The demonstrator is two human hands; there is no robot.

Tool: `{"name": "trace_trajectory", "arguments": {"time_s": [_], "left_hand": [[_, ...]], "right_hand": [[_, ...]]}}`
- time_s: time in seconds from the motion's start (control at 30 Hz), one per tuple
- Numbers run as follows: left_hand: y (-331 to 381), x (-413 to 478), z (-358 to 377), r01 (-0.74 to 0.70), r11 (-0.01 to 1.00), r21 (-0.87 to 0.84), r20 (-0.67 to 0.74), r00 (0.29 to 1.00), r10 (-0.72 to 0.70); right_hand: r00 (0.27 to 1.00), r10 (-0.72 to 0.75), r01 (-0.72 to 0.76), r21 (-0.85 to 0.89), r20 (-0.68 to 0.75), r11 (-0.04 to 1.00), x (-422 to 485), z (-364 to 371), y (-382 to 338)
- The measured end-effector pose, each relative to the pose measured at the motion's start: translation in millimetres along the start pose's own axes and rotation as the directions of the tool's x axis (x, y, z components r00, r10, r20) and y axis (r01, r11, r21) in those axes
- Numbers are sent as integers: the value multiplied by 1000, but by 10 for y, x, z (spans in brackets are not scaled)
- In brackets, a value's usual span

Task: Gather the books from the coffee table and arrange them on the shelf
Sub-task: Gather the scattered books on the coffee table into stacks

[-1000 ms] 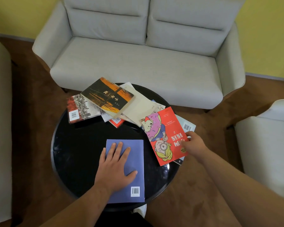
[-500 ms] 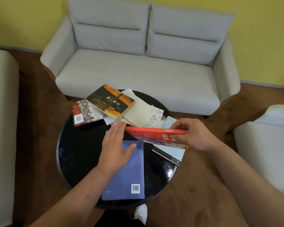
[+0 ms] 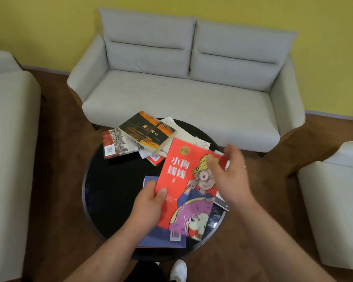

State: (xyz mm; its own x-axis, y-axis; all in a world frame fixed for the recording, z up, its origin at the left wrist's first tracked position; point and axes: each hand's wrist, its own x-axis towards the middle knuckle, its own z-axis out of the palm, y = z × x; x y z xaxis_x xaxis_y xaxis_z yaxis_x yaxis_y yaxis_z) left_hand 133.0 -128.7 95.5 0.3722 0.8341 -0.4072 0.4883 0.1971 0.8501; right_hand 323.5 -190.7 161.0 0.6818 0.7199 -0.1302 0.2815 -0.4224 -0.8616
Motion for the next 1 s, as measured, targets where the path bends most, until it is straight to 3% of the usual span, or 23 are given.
{"name": "trace_trajectory", "arguments": {"time_s": [0.13,0.2,0.27,0.43,0.57,0.63,0.7,0.77,0.87,1.0], "left_hand": [[-478,-186,75,269,959,-86,14,963,-269],[-601,-246,87,328,939,-107,10,944,-329],[-693,-228,74,317,948,-11,-12,948,-318],[-857,-56,-48,205,936,288,-97,978,-184],[-960,58,-144,191,812,551,-89,981,-170],[-986,126,-170,260,876,406,-22,961,-275],[-1029,231,-206,390,918,78,92,914,-396],[-1046,300,-241,543,818,-191,205,837,-507],[-1005,359,-213,557,786,-268,301,824,-480],[-981,414,-89,538,768,-348,338,836,-433]], "right_hand": [[929,324,-309,-107,179,945,-107,445,644],[853,426,-415,-103,300,904,-123,602,874],[827,455,-464,-58,330,884,-137,723,1049],[897,294,-300,-35,331,953,-83,920,1105],[871,239,-200,-135,429,970,-63,986,1135],[840,302,-265,-144,451,953,-88,1003,1209],[792,400,-402,-99,461,910,-141,1002,1274],[721,501,-543,-58,478,838,-144,1036,1414],[604,543,-658,-19,584,752,-212,1053,1348],[608,486,-705,145,628,694,-275,1170,1335]]}}
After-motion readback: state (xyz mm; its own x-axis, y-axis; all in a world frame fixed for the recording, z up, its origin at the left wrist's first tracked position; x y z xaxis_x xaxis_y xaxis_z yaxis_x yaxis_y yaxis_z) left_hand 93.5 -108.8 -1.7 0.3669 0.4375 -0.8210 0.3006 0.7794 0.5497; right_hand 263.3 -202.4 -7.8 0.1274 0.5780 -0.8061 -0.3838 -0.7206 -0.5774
